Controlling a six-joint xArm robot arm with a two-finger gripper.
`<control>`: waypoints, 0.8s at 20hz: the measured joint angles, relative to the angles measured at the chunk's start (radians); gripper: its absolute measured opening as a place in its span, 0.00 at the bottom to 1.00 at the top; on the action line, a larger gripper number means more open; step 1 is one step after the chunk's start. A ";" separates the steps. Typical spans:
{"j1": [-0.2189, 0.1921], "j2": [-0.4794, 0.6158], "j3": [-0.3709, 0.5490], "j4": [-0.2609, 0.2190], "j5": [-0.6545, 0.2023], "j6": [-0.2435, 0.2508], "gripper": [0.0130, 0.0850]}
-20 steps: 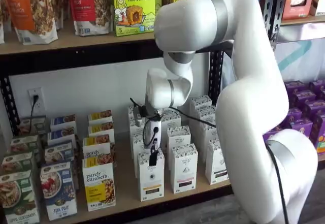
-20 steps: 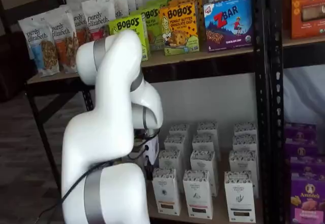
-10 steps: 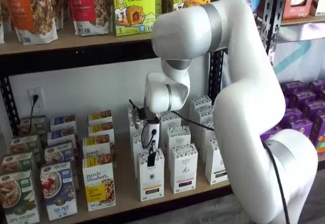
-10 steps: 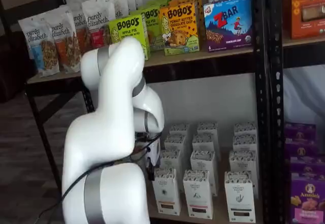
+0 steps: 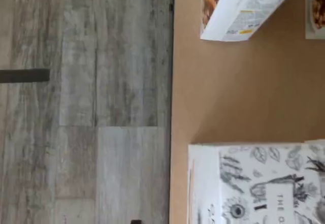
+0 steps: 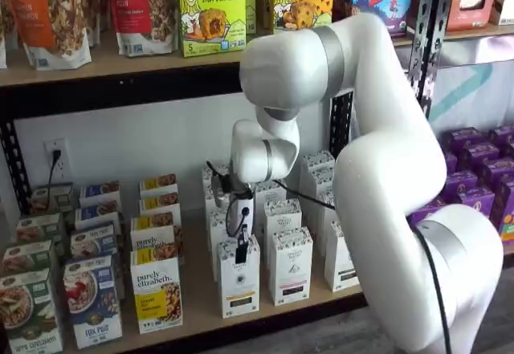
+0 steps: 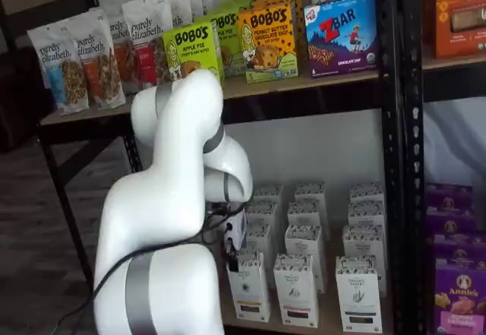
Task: Pick up the white box with a yellow strip in the middle, on the bottom shelf, the fourth box from the left
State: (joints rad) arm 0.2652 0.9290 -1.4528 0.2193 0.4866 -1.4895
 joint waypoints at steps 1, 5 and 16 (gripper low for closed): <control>-0.002 0.007 -0.008 -0.005 0.001 0.002 1.00; -0.009 0.038 -0.047 -0.010 0.011 0.000 1.00; -0.022 0.107 -0.129 -0.058 0.032 0.030 1.00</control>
State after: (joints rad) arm 0.2430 1.0364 -1.5817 0.1617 0.5186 -1.4596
